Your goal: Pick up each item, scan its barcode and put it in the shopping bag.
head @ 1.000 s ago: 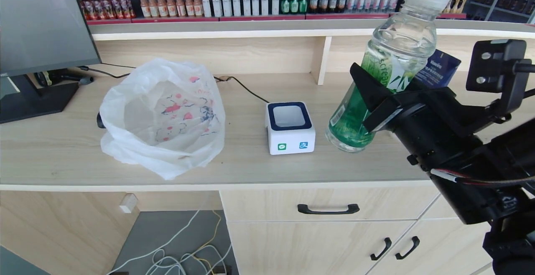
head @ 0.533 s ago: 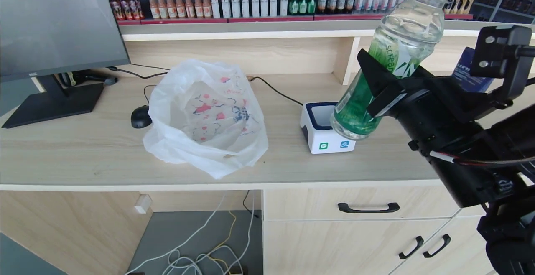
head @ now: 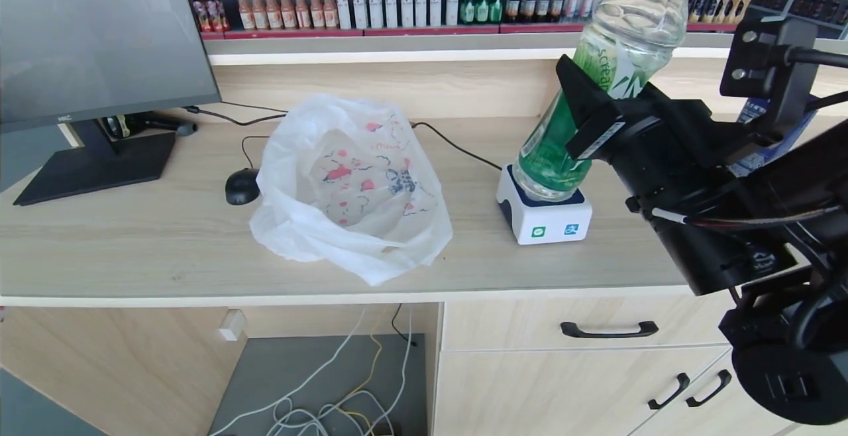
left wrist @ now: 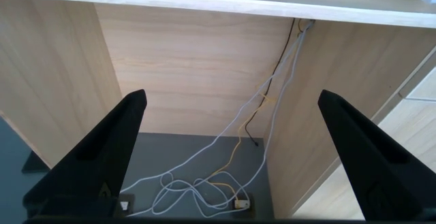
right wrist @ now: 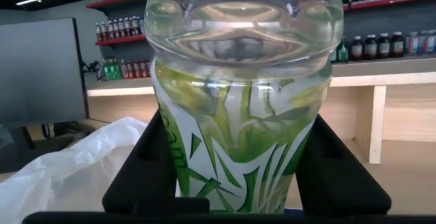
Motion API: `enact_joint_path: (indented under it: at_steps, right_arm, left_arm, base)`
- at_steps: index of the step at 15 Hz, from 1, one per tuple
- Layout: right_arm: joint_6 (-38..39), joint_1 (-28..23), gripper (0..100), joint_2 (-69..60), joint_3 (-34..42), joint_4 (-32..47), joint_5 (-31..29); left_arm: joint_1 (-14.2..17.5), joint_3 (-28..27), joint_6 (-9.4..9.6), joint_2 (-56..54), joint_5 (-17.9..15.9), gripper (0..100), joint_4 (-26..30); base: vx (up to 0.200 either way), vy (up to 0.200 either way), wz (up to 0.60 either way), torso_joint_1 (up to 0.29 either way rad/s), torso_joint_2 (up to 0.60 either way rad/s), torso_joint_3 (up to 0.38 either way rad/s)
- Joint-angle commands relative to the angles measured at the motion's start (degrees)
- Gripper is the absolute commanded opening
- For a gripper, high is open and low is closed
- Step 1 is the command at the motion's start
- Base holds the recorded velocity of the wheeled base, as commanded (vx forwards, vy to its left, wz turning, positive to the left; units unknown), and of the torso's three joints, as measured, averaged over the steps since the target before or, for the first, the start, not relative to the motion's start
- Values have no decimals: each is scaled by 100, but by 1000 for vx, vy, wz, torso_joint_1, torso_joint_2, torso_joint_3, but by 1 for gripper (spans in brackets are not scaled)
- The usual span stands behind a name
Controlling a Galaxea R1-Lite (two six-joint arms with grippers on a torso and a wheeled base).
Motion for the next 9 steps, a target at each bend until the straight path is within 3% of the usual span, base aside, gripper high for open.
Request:
enact_joint_path:
  at_steps: [1,9]
  right_arm:
    - [38,35,0,221,-113,-19,1]
    - [-313,-114,0,564,-254,-19,9]
  left_arm:
    - [-4,0,-2,-2,0,100,0]
    - [5,0,-2,-2,0,100,0]
  base:
    - [0,0,0,0,0,0]
    - [0,0,0,0,0,0]
